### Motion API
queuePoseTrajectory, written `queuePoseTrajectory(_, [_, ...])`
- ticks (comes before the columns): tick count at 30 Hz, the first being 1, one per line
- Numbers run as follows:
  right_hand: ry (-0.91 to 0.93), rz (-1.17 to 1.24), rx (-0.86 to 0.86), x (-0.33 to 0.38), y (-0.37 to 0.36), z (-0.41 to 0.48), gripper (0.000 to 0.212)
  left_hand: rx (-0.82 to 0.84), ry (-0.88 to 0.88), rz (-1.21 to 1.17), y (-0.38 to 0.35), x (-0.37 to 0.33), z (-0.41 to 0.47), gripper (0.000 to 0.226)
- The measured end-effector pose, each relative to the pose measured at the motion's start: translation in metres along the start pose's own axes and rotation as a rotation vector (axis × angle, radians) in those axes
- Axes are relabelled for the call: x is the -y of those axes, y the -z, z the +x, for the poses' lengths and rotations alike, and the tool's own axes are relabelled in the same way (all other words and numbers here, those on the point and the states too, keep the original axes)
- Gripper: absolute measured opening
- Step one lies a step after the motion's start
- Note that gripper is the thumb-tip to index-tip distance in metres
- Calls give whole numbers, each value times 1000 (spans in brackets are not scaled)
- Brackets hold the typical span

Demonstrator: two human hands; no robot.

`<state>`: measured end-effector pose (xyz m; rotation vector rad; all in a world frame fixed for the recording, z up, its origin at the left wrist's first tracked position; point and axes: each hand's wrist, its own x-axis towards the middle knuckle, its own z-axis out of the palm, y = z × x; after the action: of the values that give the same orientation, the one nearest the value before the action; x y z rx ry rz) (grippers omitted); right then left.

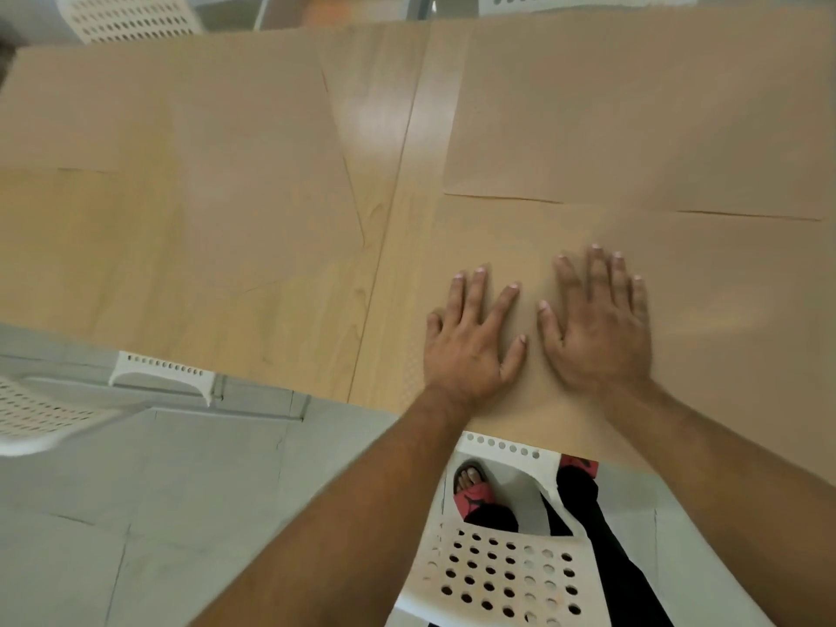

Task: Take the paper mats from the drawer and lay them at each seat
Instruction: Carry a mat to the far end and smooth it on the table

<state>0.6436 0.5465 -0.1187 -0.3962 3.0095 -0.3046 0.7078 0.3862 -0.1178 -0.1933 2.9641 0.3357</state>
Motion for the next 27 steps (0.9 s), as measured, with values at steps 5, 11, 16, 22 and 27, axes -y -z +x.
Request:
queuePoseTrajectory(5, [-8,-25,1,1,0,0,67,38,65,13,19,31,49,74])
queuePoseTrajectory(11, [-11,-45,-23,3,1,-1,67,28,118,-29,18,6,69,77])
queuePoseTrajectory(16, [-25,-22,-15,2,0,2,67,64,76,-104,11,-24,48,75])
queuePoseTrajectory(22, [-38,-16,-29,1,2,3,63,61,7,-73,14,-22,62,82])
queuePoseTrajectory(27, [111,28,-64,4,6,31,60,44,21,-43,11,-23,63,73])
